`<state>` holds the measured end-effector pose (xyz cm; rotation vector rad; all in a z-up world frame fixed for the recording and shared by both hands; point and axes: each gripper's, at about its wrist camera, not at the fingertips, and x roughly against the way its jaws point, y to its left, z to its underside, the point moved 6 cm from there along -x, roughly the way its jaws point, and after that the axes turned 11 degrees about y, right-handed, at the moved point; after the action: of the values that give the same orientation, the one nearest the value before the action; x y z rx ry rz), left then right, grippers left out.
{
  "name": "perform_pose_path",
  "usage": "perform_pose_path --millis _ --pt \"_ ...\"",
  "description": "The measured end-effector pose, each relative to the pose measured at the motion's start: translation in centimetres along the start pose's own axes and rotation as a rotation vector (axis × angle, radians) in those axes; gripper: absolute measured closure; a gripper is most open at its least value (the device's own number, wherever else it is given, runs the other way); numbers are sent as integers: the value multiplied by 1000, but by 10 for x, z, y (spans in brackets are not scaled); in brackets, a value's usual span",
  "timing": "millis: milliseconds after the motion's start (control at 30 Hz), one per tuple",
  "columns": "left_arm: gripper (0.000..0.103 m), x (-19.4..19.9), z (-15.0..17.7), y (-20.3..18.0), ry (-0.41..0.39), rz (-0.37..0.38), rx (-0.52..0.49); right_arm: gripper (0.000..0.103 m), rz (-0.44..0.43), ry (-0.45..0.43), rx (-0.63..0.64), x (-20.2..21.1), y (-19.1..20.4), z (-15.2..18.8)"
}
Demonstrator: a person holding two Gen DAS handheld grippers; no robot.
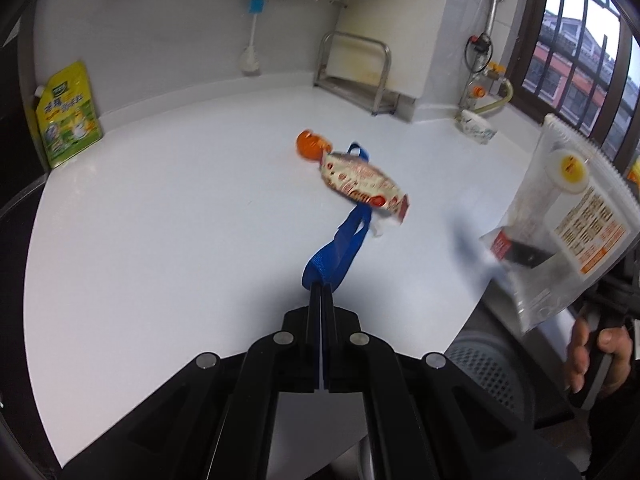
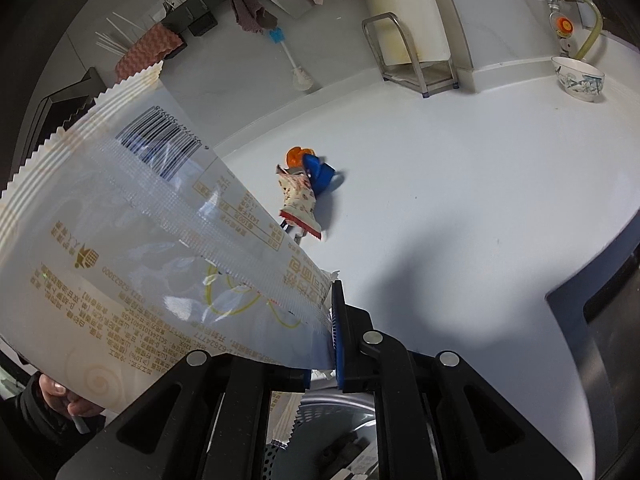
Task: Collect trash
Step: 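Open the left tool to release the blue strap, then grasp the red-and-white snack bag with the left tool, then carry the snack bag in the left tool and packet in the right tool over the grey bin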
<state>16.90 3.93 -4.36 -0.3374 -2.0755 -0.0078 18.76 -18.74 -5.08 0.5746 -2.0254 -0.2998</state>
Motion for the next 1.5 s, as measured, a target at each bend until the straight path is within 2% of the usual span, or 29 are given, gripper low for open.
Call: perform_pose_path --millis 200,267,300,333,367,433,600,833,1133,1200,1267,1300,1500 --pt "100 -4 19 11 35 -48 16 95 -5 -2 -2 3 0 7" --pt "94 -3 21 11 33 -55 18 95 -7 -7 -3 4 -2 7" --pt "86 -1 21 10 27 -61 19 95 -8 -9 -3 6 -3 7" --pt "71 0 21 10 19 -67 19 95 -7 -13 -3 7 -4 6" --pt "53 2 21 8 10 -75 20 95 -8 -15 -2 7 -6 5" --pt "37 7 16 6 -25 -88 22 95 -11 -21 1 9 -9 4" --pt "37 3 -16 -17 -61 -102 -8 95 -19 -36 -6 15 -16 4" --pt "37 -35 -59 -49 -51 -93 13 95 -18 -54 -31 28 -36 7" --pt "37 -88 -81 -59 8 -152 39 95 -7 -73 -53 41 -56 4" --pt "45 -94 -83 -58 20 -152 42 95 -10 -75 -58 42 -59 4" --pt "65 -98 -82 -57 35 -136 46 95 -15 -76 -60 42 -60 3" --pt "70 -99 -82 -56 38 -128 50 95 -14 -75 -61 41 -60 3" --pt "75 -80 -84 -50 -8 -101 64 95 -18 -71 -57 38 -56 5"
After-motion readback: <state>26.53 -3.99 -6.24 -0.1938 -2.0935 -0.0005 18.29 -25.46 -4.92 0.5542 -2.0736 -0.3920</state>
